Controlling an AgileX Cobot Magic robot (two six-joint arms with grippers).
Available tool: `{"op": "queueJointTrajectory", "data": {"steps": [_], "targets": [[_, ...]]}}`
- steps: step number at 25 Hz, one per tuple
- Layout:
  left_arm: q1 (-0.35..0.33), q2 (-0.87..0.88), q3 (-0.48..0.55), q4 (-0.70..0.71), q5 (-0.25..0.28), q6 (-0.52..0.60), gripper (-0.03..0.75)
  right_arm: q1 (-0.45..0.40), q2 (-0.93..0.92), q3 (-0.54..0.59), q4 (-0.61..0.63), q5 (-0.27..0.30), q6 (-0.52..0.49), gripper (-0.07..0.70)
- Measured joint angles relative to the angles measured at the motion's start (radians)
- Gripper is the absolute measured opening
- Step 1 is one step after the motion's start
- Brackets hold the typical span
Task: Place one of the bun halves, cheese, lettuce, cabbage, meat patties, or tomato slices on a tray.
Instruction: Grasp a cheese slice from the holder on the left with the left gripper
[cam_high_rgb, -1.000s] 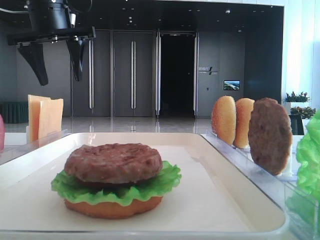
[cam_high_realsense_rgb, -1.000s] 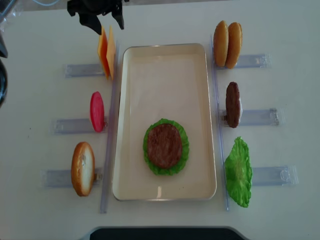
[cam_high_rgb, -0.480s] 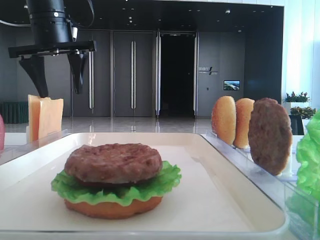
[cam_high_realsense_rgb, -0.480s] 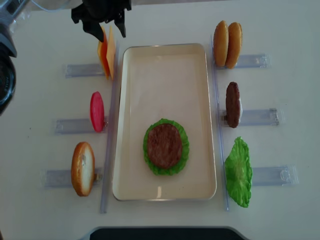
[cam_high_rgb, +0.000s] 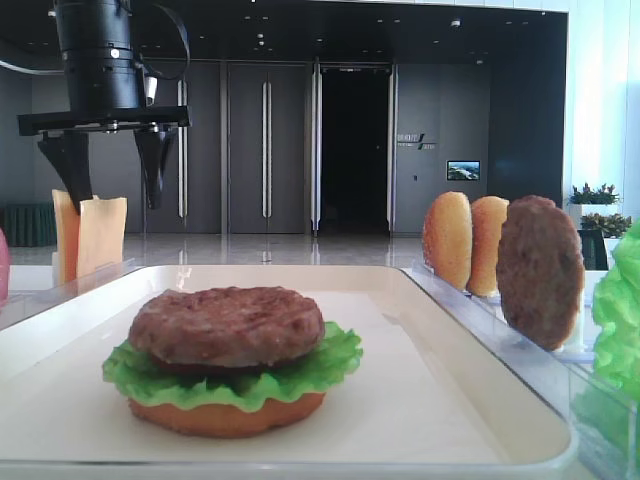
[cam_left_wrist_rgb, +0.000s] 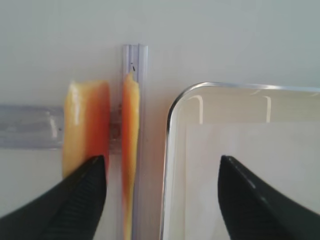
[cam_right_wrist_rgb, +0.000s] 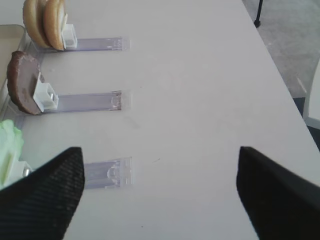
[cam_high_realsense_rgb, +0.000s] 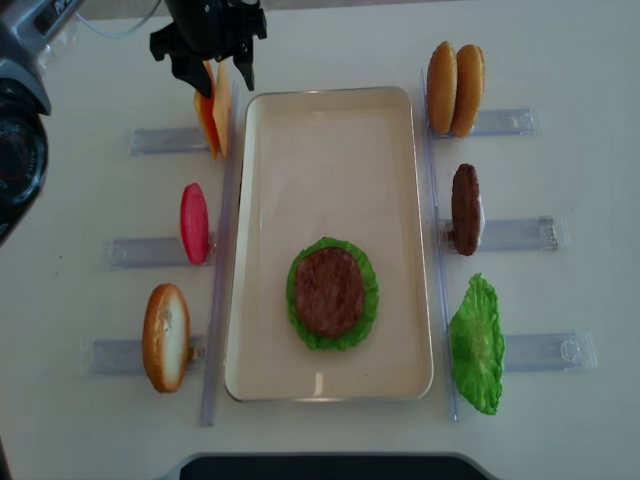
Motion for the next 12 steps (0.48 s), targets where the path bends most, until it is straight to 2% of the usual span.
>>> {"op": "queueJointTrajectory", "data": {"steps": [7,12], "targets": [[0.000,0.000,0.000,0.015,0.000,-0.001,0.529,0.000,0.000,0.000,0.000,0.000,0.000,0.587],[0.000,0.000,0.000,0.016,0.000,-0.001,0.486,0.000,0.000,0.000,0.000,0.000,0.000,0.587]]}}
